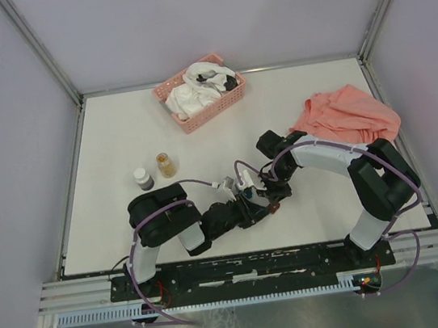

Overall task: Sort the pills into containers
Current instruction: Close the pill container at the center of the board.

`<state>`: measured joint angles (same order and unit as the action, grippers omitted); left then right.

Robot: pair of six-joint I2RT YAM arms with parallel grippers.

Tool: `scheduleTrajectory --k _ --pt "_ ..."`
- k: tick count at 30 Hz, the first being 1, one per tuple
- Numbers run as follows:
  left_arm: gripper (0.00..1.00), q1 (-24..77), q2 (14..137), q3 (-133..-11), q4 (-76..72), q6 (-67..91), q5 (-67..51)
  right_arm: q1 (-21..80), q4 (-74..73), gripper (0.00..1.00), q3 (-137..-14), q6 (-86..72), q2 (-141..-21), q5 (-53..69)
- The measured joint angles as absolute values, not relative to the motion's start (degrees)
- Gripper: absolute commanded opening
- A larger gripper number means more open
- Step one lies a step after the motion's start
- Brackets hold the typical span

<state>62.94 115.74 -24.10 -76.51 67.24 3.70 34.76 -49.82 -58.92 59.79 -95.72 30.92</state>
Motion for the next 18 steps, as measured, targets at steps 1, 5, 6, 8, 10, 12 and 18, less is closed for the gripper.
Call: scheduleTrajectory --k 1,5,6,8,10,12,18 --pt "0.34 62.83 115.83 -24.08 -76.71 67.24 3.57 34.72 -49.84 0.03 -58.96 59.72 -95.72 30.98" --pt "0.38 62.70 115.90 -23.92 -77.06 67.24 2.87 33.95 -50.13 0.03 -59.02 59.64 -95.61 32.36" --pt "0.39 62.70 115.90 -23.81 -77.32 67.22 2.83 33.69 -50.17 0.04 -59.02 59.64 -95.57 32.49" --pt "0.41 62.70 115.85 -23.44 -77.84 67.22 2.76 33.10 -50.26 0.04 -59.02 59.64 -95.31 32.67" --pt "0.41 62.70 115.52 -23.00 -78.11 67.20 2.74 32.75 -50.26 0.04 -59.02 59.64 -94.70 33.06" --pt "0.41 62.70 114.56 -22.35 -78.02 67.18 2.74 32.45 -50.28 0.03 -59.02 59.66 -93.80 33.54" --pt "0.41 62.70 110.21 -19.99 -77.82 67.13 2.96 32.38 -50.28 0.04 -59.02 59.66 -91.59 34.61"
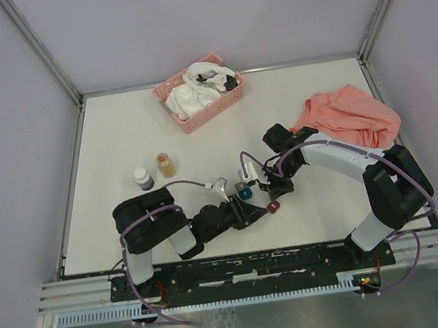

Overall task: Sort the pills into containers
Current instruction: Close the pill container at the center of the board.

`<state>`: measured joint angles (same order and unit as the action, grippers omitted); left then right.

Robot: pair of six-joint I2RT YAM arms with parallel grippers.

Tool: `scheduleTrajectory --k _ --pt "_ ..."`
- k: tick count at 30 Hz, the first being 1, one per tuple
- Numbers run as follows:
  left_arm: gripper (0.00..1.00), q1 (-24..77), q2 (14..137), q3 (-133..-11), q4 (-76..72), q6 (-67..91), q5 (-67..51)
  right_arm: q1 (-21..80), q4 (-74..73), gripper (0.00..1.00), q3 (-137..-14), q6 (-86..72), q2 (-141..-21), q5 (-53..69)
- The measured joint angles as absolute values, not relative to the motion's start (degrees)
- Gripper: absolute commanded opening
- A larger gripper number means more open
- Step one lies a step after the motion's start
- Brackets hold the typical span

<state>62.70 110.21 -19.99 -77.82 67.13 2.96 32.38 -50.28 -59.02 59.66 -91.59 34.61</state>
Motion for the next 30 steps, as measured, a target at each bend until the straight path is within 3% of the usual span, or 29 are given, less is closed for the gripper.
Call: scheduleTrajectory --k 11,24,30 --pt "0.41 62.70 98.04 -10.83 -70.94 65.58 7.97 32.47 -49.93 0.04 -58.28 59.83 -86.35 35.11" --pt "0.47 62.06 67.18 -9.30 -42.30 57.23 18.04 36.58 -49.78 0.03 -58.89 59.70 -95.83 31.40" --pt "0.47 61.54 60.97 -8.08 -35.20 55.53 20.10 36.84 -49.78 0.08 -59.05 59.07 -95.70 30.96"
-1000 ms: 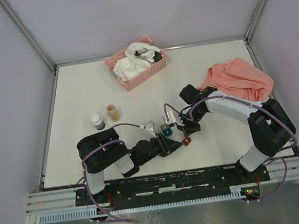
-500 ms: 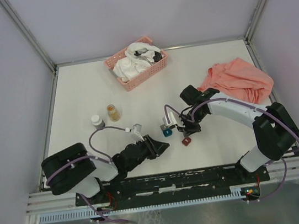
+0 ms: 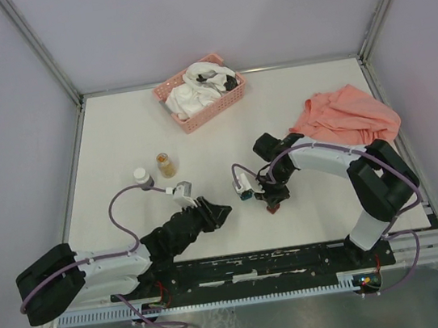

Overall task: Sort the pills into containers
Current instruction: Close the pill container at the center of the board, then reset both arms

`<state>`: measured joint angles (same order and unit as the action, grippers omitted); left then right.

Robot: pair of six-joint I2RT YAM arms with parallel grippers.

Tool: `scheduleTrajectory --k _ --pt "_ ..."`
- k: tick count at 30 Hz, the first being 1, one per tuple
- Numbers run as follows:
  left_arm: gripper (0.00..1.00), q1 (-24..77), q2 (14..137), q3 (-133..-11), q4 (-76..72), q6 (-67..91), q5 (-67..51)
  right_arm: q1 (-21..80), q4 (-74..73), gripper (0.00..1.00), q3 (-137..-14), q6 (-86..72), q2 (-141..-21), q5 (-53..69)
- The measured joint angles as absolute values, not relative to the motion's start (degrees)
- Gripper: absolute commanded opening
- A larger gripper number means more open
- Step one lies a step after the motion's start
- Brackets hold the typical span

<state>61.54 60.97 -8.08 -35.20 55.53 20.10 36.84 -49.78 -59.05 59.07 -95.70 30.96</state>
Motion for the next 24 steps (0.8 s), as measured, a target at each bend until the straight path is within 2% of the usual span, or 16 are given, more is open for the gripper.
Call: scheduleTrajectory --k 8,15,20,24 --pt "0.47 61.47 60.03 -7.09 -32.23 54.96 20.47 36.86 -49.74 0.18 -58.48 60.07 -90.65 31.57" --pt "0.48 61.47 57.76 -6.81 -30.44 54.54 20.62 36.86 -49.21 0.18 -56.42 63.55 -82.26 32.05" --pt "0.48 61.47 55.64 -6.76 -28.49 54.50 20.99 37.45 -48.62 0.17 -55.99 64.97 -83.33 31.88" --pt "0.48 61.47 53.84 -6.44 -27.70 54.50 21.10 38.98 -47.75 0.17 -55.11 65.95 -88.86 29.89"
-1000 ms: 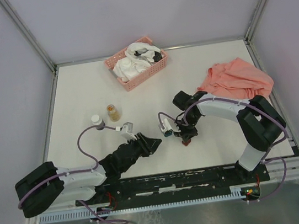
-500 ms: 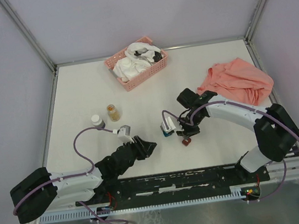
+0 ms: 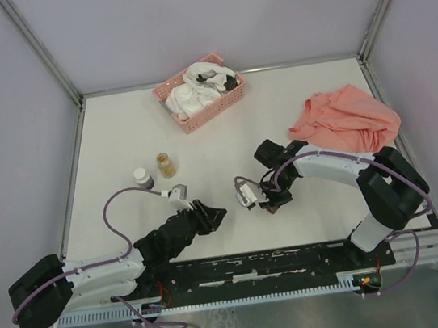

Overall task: Sort the pills into containers
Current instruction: Reset both arms

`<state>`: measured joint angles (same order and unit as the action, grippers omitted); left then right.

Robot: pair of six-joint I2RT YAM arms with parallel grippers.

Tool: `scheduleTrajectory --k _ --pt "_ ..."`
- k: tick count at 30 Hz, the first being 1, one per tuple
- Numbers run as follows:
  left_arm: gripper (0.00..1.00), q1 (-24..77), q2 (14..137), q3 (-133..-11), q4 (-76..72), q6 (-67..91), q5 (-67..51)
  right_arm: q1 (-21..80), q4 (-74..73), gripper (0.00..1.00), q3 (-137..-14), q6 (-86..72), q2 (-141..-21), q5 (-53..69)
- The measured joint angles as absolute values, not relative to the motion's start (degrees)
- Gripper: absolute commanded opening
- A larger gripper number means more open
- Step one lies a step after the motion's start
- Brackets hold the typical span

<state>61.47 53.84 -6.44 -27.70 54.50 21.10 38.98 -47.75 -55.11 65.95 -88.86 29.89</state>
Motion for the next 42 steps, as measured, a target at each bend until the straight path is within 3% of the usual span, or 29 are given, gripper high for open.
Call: scheduleTrajectory --k 8,15,23,35,39,42 --pt "0.48 61.47 52.99 -5.28 -27.07 54.48 21.37 40.42 -46.44 0.18 -54.83 65.69 -94.61 25.50" --pt "0.48 61.47 51.24 -5.26 -26.55 54.28 21.32 37.34 -51.27 0.24 -56.82 65.73 -89.25 33.74" --pt "0.76 61.45 49.80 -4.23 -29.82 50.68 20.45 32.12 -57.65 0.35 -61.19 67.26 -85.49 35.86" --pt "0.82 57.49 55.05 -6.98 -32.53 45.04 17.58 31.48 -62.17 0.38 -60.71 73.10 -85.47 33.61" --pt "0.98 55.05 54.48 -7.35 -32.67 43.77 14.92 30.28 -61.14 0.50 -60.93 69.10 -84.97 33.82" --pt "0.99 50.65 51.29 -8.56 -31.42 42.33 12.05 27.70 -57.36 0.68 -61.25 62.41 -82.70 33.61"
